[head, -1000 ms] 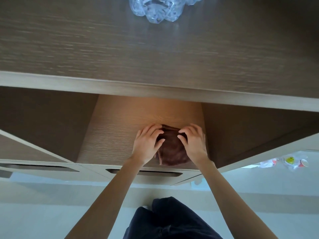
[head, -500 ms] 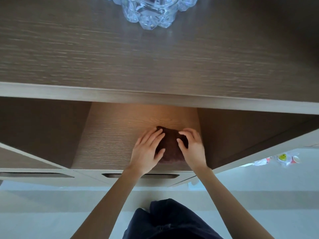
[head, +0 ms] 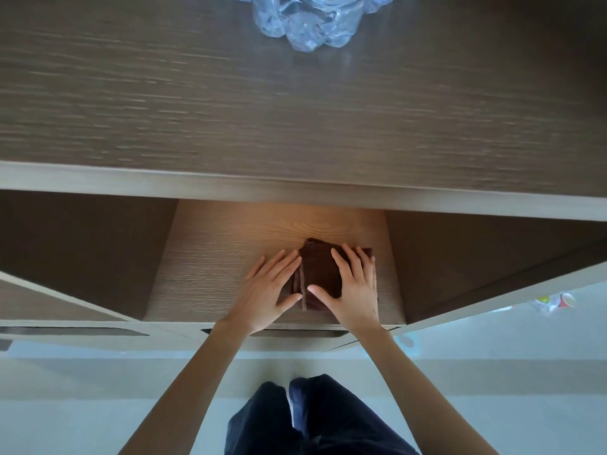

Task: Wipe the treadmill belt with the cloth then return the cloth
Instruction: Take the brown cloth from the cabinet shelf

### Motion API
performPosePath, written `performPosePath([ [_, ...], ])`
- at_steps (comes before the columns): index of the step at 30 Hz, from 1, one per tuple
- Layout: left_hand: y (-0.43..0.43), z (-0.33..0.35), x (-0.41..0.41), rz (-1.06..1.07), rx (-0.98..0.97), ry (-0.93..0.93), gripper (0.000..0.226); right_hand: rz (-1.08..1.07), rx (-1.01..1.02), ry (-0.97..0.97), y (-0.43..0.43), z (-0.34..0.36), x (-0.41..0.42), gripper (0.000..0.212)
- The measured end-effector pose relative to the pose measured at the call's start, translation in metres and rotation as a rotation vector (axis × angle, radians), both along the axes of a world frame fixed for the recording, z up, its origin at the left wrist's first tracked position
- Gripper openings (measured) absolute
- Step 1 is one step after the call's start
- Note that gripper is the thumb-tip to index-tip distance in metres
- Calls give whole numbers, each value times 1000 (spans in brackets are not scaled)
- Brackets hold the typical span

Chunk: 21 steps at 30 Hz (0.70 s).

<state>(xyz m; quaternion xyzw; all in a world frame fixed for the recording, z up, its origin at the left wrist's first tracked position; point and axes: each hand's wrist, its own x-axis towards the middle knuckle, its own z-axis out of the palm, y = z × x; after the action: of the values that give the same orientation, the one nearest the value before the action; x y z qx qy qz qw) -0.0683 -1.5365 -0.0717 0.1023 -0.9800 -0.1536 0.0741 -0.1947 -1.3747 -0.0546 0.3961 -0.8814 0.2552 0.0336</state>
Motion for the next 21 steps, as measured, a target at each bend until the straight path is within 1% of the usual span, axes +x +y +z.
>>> performPosePath([
  [2,-2,1,-4,-27,-2,7,68,-4,-30,7,-2,-3,2,78],
  [5,-9,-2,-4,-69,15,20,67,-13,-154,75,4,-3,0,67],
  [7,-18,-6,-1,-115,9,31,65,-51,-203,113,11,-3,3,62],
  [9,-26,-7,2,-153,-7,33,63,-102,-169,108,11,-3,3,65],
  [13,-31,-2,0,-213,21,11,63,-219,-21,80,-3,-7,2,81],
  [15,-30,-1,-2,-235,12,16,61,-233,-11,71,-9,-4,8,86],
  [18,-34,0,-5,-272,16,24,57,-205,-38,64,-17,-4,23,84],
  [21,-42,0,-4,-326,15,20,56,-220,-33,95,-24,-5,36,82],
])
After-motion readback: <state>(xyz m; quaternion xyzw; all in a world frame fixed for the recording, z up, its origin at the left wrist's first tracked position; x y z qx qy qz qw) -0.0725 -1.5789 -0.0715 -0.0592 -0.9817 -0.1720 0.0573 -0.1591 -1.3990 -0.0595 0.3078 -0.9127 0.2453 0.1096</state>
